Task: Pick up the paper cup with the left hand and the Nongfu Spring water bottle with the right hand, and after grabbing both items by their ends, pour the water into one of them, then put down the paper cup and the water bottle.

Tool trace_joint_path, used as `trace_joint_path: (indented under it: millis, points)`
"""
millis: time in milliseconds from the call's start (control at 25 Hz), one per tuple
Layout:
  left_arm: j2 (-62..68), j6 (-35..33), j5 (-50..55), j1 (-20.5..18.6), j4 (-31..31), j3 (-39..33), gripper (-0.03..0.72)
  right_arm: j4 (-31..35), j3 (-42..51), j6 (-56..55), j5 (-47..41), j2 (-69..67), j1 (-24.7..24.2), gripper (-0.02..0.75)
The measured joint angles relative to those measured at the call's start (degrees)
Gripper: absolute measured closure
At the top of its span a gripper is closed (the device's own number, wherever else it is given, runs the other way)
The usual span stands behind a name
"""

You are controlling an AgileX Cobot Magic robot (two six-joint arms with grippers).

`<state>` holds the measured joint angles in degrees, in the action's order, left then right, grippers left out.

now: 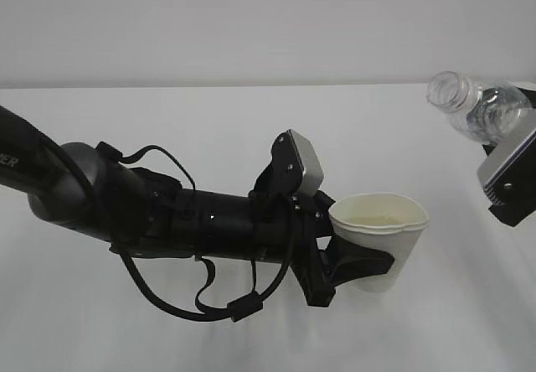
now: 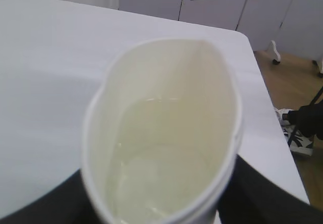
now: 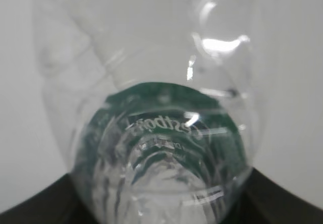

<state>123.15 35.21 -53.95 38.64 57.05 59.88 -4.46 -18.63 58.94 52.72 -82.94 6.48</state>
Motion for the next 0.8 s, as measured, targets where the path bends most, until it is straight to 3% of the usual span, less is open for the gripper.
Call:
trace_joint_path:
  millis: [800]
  points:
    - [0.1, -2.1, 0.0, 0.0, -1.7, 0.0, 0.288, 0.1, 0.0, -36.0, 10.8, 0.0, 0.0, 0.318]
